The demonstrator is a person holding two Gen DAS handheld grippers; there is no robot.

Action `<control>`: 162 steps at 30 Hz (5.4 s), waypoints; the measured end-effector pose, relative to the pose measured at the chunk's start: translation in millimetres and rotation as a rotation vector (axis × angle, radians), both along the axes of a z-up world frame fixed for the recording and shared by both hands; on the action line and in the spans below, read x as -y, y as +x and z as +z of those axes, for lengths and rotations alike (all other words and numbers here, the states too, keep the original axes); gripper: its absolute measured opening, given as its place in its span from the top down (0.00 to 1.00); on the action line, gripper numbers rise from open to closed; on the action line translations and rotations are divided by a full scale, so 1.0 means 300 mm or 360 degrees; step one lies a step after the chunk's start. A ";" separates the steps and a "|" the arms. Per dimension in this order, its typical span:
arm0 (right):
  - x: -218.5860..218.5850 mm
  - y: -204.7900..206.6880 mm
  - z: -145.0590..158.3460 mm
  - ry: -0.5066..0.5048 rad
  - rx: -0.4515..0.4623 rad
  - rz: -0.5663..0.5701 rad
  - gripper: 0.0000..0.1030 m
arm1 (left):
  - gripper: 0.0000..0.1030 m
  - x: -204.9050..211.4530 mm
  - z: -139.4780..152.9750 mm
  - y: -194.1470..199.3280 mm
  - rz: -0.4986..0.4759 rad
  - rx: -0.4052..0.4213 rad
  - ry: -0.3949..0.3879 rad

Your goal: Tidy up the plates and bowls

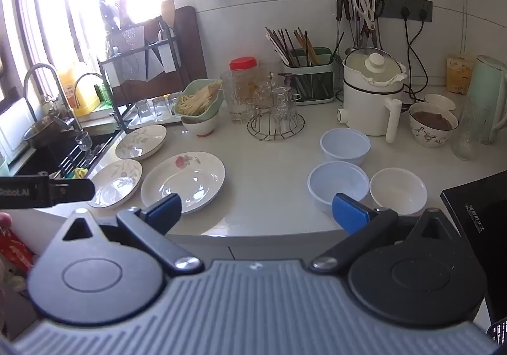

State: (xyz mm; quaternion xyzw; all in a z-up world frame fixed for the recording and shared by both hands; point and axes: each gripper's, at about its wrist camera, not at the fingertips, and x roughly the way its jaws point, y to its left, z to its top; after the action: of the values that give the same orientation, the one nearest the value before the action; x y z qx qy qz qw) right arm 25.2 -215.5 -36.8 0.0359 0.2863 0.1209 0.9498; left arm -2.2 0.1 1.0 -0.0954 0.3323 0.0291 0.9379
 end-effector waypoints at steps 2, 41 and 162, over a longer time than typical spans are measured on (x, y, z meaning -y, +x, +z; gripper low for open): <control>-0.006 -0.003 0.004 -0.0006 0.0002 -0.0011 0.00 | 0.00 0.002 0.004 -0.011 -0.0007 0.0009 0.0017; 0.023 0.020 0.003 0.0042 -0.0020 -0.0086 0.00 | 0.00 0.047 -0.001 0.055 -0.0101 -0.0020 0.0071; -0.621 0.297 -0.027 0.0120 -0.0043 0.0023 0.00 | 0.00 -0.710 -0.087 0.533 -0.0271 -0.0202 0.0019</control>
State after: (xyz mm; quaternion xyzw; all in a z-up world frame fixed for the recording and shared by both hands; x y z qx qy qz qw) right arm 114.4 -29.2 -44.9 0.0713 0.2946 0.1380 0.9429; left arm 157.9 213.0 -25.1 -0.0592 0.3978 -0.0429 0.9145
